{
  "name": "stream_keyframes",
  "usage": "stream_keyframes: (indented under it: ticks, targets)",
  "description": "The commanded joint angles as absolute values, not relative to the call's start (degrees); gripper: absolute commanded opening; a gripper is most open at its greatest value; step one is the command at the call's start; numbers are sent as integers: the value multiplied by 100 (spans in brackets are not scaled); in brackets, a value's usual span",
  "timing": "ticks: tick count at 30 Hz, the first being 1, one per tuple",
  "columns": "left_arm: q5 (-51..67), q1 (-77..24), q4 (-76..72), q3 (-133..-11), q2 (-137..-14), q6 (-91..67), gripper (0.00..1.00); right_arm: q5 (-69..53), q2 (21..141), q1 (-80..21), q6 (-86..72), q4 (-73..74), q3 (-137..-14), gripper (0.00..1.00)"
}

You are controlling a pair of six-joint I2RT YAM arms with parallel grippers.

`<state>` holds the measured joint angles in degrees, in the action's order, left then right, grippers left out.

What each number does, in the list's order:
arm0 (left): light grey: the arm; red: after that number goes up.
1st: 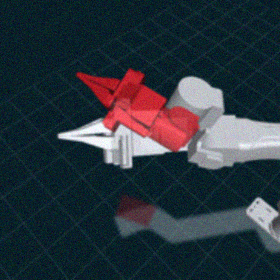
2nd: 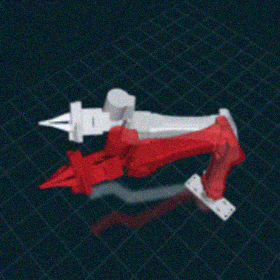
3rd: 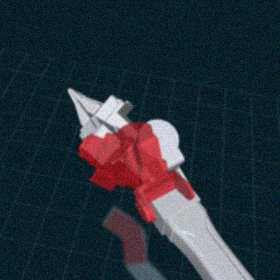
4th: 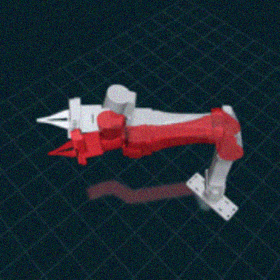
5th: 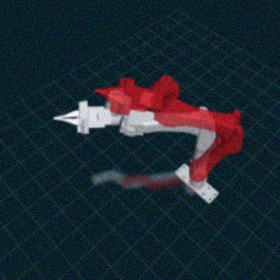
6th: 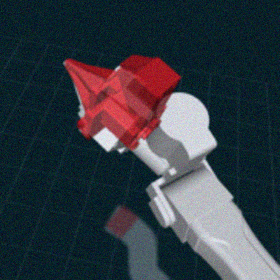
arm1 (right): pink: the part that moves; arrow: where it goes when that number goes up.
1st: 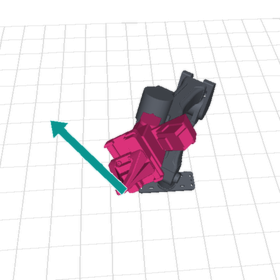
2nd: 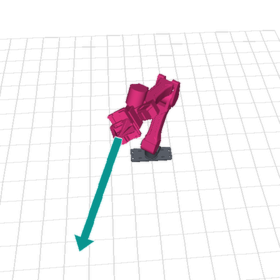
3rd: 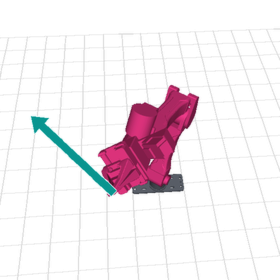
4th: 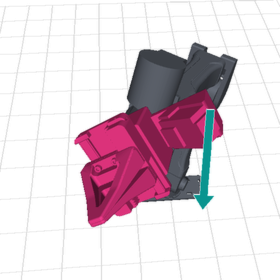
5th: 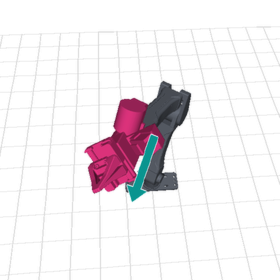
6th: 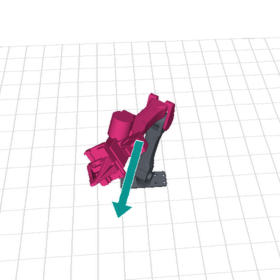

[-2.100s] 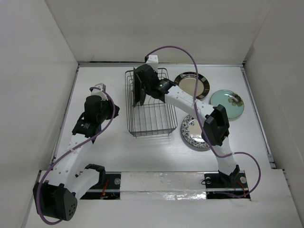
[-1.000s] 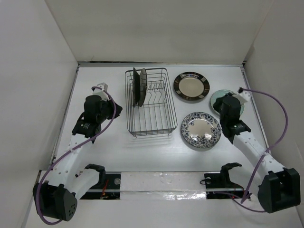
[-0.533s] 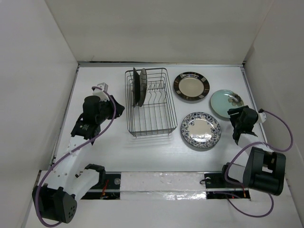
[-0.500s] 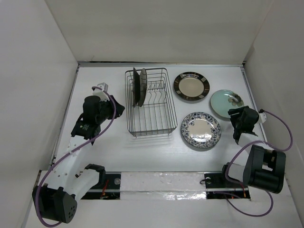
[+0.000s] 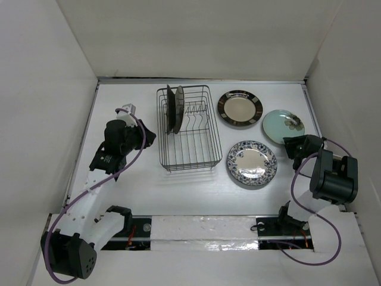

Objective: Load the plates into the dish rack

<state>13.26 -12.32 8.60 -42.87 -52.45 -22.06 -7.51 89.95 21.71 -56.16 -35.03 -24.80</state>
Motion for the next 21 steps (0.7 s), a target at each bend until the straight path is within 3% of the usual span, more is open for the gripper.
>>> stream_keyframes:
  ticks: [1, 3, 4, 8, 14, 21]
  targets:
    - [1205, -1248, 738, -4553, -5229, -2110, 22, -1125, 9316, 2188, -5818, -3955, -2724, 47]
    - [1178, -1248, 765, -4579, -5256, -2118, 21, -1221, 9413, 2188, -5932, -4121, -2733, 39]
    - [1143, -1248, 782, -4588, -5247, -2109, 21, -1239, 9491, 2188, -5959, -4226, -2707, 26]
    - [1055, -1248, 791, -4597, -5177, -2101, 20, -1222, 9475, 2188, -6195, -4473, -2576, 5]
    - [1116, -1248, 756, -4588, -5229, -2101, 20, -511, 8484, 2188, -6179, -4132, -2347, 0]
    - [1125, -1248, 729, -4570, -5256, -2109, 20, 1499, 5926, 1609, -5108, -2147, -2882, 0]
